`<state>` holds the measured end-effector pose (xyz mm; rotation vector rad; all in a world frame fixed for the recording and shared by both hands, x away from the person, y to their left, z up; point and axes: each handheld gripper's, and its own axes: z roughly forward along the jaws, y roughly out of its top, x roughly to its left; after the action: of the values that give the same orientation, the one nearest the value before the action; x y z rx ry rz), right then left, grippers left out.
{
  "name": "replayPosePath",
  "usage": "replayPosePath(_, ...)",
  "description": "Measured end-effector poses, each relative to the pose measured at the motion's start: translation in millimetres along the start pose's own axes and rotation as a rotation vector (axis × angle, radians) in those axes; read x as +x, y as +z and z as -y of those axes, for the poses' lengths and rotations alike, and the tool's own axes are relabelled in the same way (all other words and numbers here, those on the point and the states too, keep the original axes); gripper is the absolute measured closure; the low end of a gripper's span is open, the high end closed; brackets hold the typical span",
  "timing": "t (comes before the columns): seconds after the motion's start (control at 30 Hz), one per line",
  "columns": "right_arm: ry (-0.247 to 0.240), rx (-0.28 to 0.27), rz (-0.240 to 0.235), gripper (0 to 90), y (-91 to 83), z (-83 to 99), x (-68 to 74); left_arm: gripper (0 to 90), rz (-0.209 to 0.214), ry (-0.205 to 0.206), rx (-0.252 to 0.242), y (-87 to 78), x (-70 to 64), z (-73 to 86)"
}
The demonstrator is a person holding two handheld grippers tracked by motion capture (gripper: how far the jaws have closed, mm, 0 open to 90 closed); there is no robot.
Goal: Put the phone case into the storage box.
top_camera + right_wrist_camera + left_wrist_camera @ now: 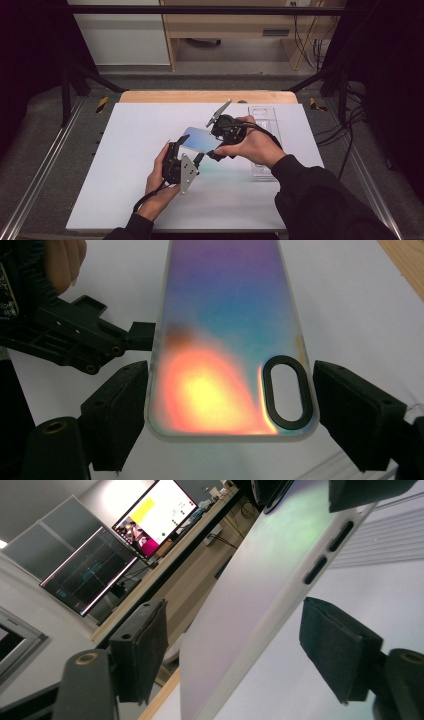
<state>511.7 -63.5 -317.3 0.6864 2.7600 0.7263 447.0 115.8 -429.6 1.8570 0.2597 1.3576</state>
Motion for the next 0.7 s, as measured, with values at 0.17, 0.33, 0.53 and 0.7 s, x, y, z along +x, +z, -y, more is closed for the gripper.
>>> replayPosePath(0.17, -0.007, 0.002, 0.001, 17.9, 0.0, -1.2, 2.4, 34.8, -0.012, 0.032, 0.001, -1.0, -0.1, -0.3)
replayPosePath(0.33, -0.008, -0.002, -0.003, 17.9, 0.0, -2.3, 2.6, 41.9, -0.017, 0.051, -0.003, -1.6, -0.6, -0.8)
replayPosePath(0.53, -0.006, -0.005, -0.008, 17.8, 0.9, -3.4, 2.2, 49.9, -0.019, 0.068, 0.000, -2.5, 0.9, -0.1)
replayPosePath(0.7, -0.003, -0.016, -0.016, 17.8, 0.4, -4.7, 2.7, 56.0, -0.020, 0.081, -0.005, -3.7, 2.0, 0.2)
